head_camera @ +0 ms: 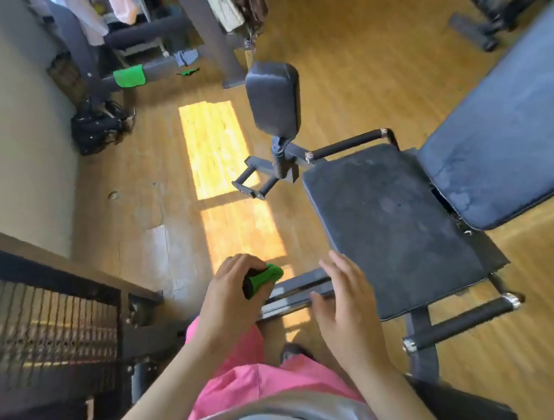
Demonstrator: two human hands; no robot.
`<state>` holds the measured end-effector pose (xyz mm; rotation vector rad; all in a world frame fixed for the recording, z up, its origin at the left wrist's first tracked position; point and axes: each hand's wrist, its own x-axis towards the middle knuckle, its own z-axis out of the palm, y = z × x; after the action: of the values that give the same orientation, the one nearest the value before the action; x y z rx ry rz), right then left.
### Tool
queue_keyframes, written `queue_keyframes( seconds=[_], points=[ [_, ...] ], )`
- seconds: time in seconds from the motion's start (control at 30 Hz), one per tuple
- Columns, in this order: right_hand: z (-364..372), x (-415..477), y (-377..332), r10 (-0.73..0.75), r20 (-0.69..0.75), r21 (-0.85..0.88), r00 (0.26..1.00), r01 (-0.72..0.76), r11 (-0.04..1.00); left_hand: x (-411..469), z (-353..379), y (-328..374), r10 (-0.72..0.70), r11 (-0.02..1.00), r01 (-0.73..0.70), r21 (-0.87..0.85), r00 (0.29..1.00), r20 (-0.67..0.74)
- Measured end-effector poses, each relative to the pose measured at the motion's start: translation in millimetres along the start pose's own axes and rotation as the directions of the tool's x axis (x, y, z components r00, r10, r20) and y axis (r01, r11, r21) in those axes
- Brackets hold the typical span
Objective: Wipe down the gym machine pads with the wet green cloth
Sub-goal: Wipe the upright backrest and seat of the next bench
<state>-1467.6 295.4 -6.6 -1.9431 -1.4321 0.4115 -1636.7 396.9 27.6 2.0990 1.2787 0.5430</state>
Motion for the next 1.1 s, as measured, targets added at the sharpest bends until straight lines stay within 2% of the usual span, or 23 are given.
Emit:
queue_keyframes(
  seconds=[0.13, 0.3, 0.4, 0.5, 0.63, 0.73, 0.8, 0.9, 0.97, 1.03, 1.1],
  points=[
    [-4, 11, 12, 0.097, -0.109, 0.012, 0.989, -0.096, 0.995, 54, 4, 7, 0.046, 0.998, -0.044, -0.035, 0.998, 0.045],
    [-6, 25, 16, 0.241, -0.24, 0.087, 0.94, -0.227, 0.97, 109, 18, 30, 0.217, 0.975, -0.21, -0.077, 0.971, 0.098],
    [-19, 45, 8, 0.308, -0.322, 0.148, 0.895, -0.274, 0.95, 137, 28, 46, 0.312, 0.946, -0.293, -0.137, 0.94, 0.14],
    [-28, 70, -1, 0.396, -0.386, 0.242, 0.833, -0.323, 0.915, 170, 42, 66, 0.461, 0.885, -0.432, -0.176, 0.866, 0.192],
    [-28, 116, -6, 0.534, -0.459, 0.421, 0.709, -0.356, 0.834, 223, 53, 89, 0.615, 0.786, -0.56, -0.263, 0.752, 0.239],
    [-29, 157, -7, 0.672, -0.44, 0.648, 0.596, -0.307, 0.697, 263, 55, 100, 0.683, 0.725, -0.584, -0.366, 0.677, 0.274],
    [-31, 185, -13, 0.739, -0.404, 0.778, 0.539, -0.223, 0.588, 282, 51, 106, 0.693, 0.714, -0.566, -0.412, 0.657, 0.298],
    [-35, 216, -23, 0.777, -0.407, 0.83, 0.481, -0.16, 0.534, 300, 44, 104, 0.697, 0.709, -0.526, -0.469, 0.625, 0.353],
    [-40, 228, -28, 0.795, -0.431, 0.836, 0.426, -0.142, 0.529, 307, 40, 102, 0.742, 0.665, -0.533, -0.523, 0.549, 0.384],
    [-43, 228, -29, 0.824, -0.453, 0.845, 0.341, -0.131, 0.518, 309, 39, 103, 0.784, 0.619, -0.541, -0.569, 0.464, 0.411],
    [-46, 220, -29, 0.845, -0.47, 0.85, 0.256, -0.126, 0.511, 306, 39, 106, 0.804, 0.594, -0.521, -0.613, 0.417, 0.424]
  ],
)
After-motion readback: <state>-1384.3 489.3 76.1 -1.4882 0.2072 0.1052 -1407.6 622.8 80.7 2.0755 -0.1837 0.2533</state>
